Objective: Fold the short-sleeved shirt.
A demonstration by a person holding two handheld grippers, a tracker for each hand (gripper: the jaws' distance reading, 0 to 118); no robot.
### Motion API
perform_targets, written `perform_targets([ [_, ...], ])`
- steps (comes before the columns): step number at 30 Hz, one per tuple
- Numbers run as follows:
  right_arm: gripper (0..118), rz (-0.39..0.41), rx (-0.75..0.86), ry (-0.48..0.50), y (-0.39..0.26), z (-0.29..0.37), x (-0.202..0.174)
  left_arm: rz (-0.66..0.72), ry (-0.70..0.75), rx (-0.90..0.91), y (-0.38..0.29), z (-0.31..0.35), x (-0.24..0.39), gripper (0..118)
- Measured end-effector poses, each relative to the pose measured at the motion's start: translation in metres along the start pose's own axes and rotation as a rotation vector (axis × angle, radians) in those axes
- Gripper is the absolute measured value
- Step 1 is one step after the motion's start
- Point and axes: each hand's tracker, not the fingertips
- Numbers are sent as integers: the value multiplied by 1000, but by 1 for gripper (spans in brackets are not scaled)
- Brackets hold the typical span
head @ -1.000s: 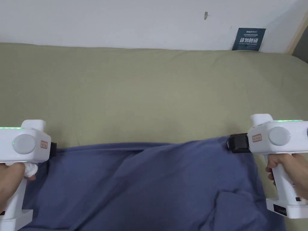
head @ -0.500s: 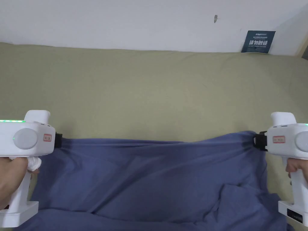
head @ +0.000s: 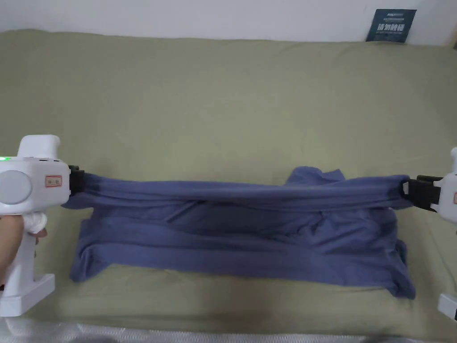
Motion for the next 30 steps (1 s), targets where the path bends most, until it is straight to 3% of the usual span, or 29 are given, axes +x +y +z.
perform_targets([
  [9, 1, -34, 2, 6, -64, 42, 8, 11, -19, 6, -54, 29, -9, 3],
  [19, 1, -85, -95, -22, -111, 20, 17, 19, -9, -50, -84, 19, -10, 3],
  [26, 2, -71, -100, -42, -114, 20, 8, 45, -13, -70, -91, 18, -6, 7],
  [27, 6, -68, -93, -47, -113, 21, 6, 50, -21, -72, -90, 18, -6, 22],
  [28, 28, -66, -92, -52, -111, 22, 6, 54, -24, -72, -89, 19, -6, 70],
  [29, 63, -69, -88, -58, -109, 22, 9, 50, -18, -68, -89, 20, -5, 105],
  [30, 102, -73, -83, -60, -106, 23, 8, 44, -13, -60, -88, 21, -4, 118],
])
